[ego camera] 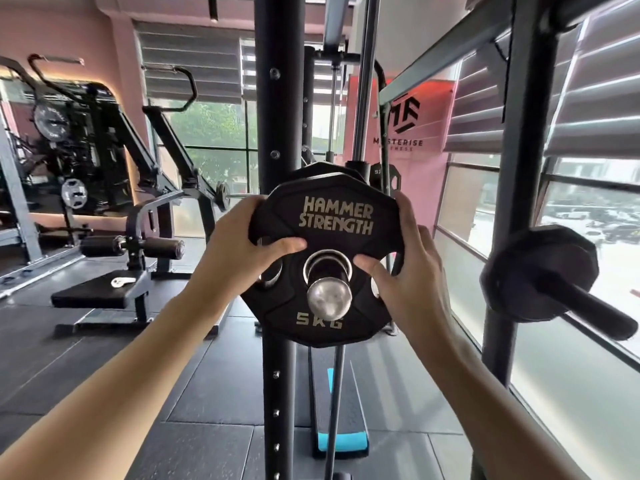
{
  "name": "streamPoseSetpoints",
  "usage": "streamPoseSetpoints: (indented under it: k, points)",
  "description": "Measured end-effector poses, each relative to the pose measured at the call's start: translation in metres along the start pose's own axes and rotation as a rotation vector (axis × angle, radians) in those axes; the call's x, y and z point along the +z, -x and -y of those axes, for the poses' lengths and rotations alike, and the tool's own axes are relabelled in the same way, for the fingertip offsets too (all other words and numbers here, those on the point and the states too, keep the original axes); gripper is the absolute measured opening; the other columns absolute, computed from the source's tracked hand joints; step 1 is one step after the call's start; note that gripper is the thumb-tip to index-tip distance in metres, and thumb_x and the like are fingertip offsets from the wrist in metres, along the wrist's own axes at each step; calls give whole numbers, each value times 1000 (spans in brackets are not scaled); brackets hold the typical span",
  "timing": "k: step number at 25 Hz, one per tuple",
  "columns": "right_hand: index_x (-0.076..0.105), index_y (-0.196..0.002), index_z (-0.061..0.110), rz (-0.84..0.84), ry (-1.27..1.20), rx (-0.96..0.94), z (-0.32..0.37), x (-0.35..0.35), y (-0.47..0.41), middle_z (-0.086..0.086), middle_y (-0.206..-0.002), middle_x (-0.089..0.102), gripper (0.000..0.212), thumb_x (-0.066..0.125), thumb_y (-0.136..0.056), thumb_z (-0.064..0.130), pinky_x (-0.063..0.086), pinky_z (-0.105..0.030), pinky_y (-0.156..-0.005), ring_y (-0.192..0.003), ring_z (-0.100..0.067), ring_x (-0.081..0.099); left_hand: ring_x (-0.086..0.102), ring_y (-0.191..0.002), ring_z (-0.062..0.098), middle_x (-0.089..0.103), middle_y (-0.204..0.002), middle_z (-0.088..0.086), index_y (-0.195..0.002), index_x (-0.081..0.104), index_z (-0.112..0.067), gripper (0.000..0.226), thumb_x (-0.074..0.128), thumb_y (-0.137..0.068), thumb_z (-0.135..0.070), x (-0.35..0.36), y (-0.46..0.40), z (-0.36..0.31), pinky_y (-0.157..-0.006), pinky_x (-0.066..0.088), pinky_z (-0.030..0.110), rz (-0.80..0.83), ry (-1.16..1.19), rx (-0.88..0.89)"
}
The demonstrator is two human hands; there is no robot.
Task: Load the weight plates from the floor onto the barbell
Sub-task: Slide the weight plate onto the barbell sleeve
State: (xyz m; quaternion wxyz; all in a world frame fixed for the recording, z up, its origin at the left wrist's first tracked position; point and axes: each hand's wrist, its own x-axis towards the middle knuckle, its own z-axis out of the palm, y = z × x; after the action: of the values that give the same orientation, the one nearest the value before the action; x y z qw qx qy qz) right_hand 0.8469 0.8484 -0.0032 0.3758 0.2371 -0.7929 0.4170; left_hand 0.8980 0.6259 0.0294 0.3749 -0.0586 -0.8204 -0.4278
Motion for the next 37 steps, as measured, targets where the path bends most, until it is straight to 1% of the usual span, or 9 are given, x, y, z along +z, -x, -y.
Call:
streamPoseSetpoints:
  k: [3, 5, 9, 13, 19, 22, 26, 34, 37]
  points:
    - [23, -154, 30, 7, 59, 2, -9, 16, -18, -7, -128, 55, 98, 83, -77, 22, 48, -41, -97, -118, -26, 55, 55, -119, 10, 55, -134, -5, -140, 45, -24, 76, 82, -75, -38, 12, -27, 11, -102, 43, 27, 42, -214, 101]
    - [27, -149, 19, 7, 77, 2, -16, 27, -31, -7, -137, 52, 94, 85, -75, 18, 46, -48, -104, -127, -28, 51, 48, -131, 19, 50, -144, 0, -148, 37, -20, 86, 81, -77, -40, 19, -40, 16, -107, 37, 34, 53, -280, 126]
    - [29, -143, 9, 28, 127, 47, -30, 46, -53, -9, -137, 50, 91, 87, -73, 17, 49, -49, -100, -127, -29, 52, 38, -139, 21, 42, -152, 0, -150, 36, -18, 87, 81, -77, -37, 34, -64, 24, -114, 32, 38, 46, -340, 198]
    - [15, -152, 5, 98, 175, 108, -40, 61, -63, -13, -146, 39, 122, 95, -60, 16, 47, -47, -105, -134, -32, 46, 23, -151, 22, 23, -164, -3, -150, 36, -16, 90, 83, -76, -35, 46, -91, 33, -121, 23, 43, 72, -373, 178]
    - [12, -152, 6, 93, 200, 150, -47, 77, -76, -13, -148, 36, 129, 97, -56, 23, 45, -45, -108, -135, -32, 43, 17, -153, 22, 23, -165, -1, -151, 38, -17, 89, 84, -75, -30, 59, -116, 45, -122, 16, 41, 75, -345, 126]
    - [12, -152, 5, 82, 211, 157, -48, 84, -82, -13, -148, 35, 128, 95, -57, 25, 44, -44, -108, -136, -32, 41, 38, -144, 27, 42, -155, 6, -149, 40, -17, 90, 86, -73, -29, 61, -119, 49, -119, 29, 46, 55, -301, 110]
    - [12, -152, 5, 65, 214, 155, -50, 88, -83, -13, -148, 36, 128, 94, -58, 29, 47, -47, -106, -135, -33, 42, 56, -124, 23, 61, -135, 2, -143, 47, -19, 83, 88, -71, -28, 63, -120, 51, -106, 41, 34, 30, -261, 107]
    - [7, -154, 7, 90, 232, 184, -51, 86, -79, -13, -148, 37, 131, 94, -60, 31, 47, -49, -105, -132, -35, 46, 52, -129, 25, 58, -138, 3, -145, 45, -18, 85, 87, -73, -32, 67, -122, 50, -111, 39, 41, 33, -312, 83]
    - [9, -155, 7, 116, 229, 190, -50, 80, -79, -13, -147, 38, 117, 89, -71, 29, 48, -50, -103, -130, -36, 48, 36, -142, 30, 44, -151, 7, -152, 33, -14, 91, 82, -78, -34, 65, -124, 45, -117, 31, 47, 88, -419, 61]
